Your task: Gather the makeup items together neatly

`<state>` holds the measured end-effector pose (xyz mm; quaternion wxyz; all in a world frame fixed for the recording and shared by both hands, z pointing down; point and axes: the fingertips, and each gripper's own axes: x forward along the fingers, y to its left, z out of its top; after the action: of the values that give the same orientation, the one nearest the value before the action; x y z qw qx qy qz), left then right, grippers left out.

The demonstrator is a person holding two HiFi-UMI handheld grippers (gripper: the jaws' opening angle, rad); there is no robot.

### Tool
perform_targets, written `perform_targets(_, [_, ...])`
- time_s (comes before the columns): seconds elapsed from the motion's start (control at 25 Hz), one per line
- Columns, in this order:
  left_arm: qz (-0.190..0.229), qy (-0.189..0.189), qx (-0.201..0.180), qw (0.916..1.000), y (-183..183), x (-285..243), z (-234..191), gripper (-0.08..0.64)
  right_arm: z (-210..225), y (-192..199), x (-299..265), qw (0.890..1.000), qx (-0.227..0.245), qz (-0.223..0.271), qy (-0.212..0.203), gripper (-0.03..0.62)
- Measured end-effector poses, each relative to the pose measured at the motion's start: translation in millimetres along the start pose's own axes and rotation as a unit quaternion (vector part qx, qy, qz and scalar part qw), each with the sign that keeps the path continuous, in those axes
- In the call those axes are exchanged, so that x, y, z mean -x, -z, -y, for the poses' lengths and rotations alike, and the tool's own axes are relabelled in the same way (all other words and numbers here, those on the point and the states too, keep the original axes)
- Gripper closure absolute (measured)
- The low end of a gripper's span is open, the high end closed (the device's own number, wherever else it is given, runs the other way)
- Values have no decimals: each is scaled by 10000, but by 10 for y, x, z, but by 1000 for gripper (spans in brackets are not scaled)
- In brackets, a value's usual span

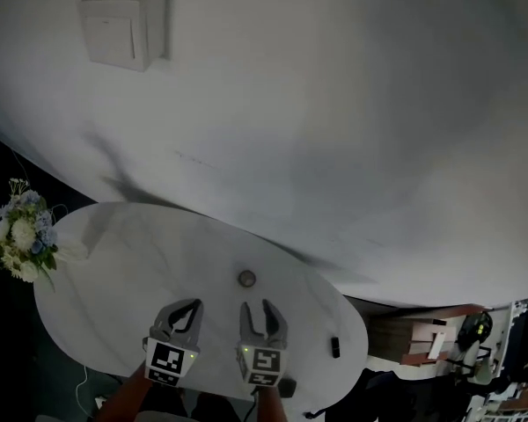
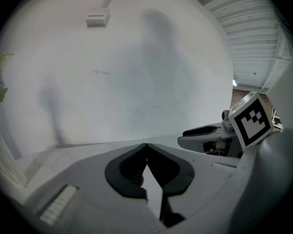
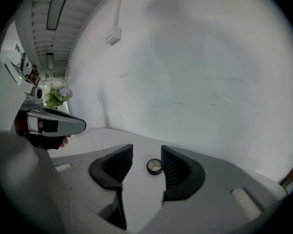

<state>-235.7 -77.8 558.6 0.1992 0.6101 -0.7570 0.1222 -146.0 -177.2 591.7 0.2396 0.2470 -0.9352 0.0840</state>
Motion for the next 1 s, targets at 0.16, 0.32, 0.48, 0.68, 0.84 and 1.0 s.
perform_targets(0.16, [-174, -101, 97, 9998, 143, -121, -78, 551, 43, 191, -316, 9994, -78, -305, -172, 355])
perform_targets(0.32, [-371, -226, 202, 9989, 311, -200, -164, 549, 51, 368, -574, 9973, -73, -653, -335, 327])
perform_targets(0.48, [-546, -341, 388, 9972, 460, -288, -244, 551, 64, 533, -809, 9949, -5, -908, -440, 327])
perform_targets(0.68, [-664, -444, 491, 9956, 578, -373, -326, 551, 77, 622, -1019, 9927, 101, -1071, -543, 327])
perform_targets(0.84, [-749, -499, 553, 9944, 642, -394, -374, 551, 96, 679, -1107, 9908, 162, -1226, -553, 327])
perform_targets(1.0, [-774, -531, 588, 9938, 654, -424, -412, 549, 93, 735, -1174, 9880, 168, -1414, -594, 327])
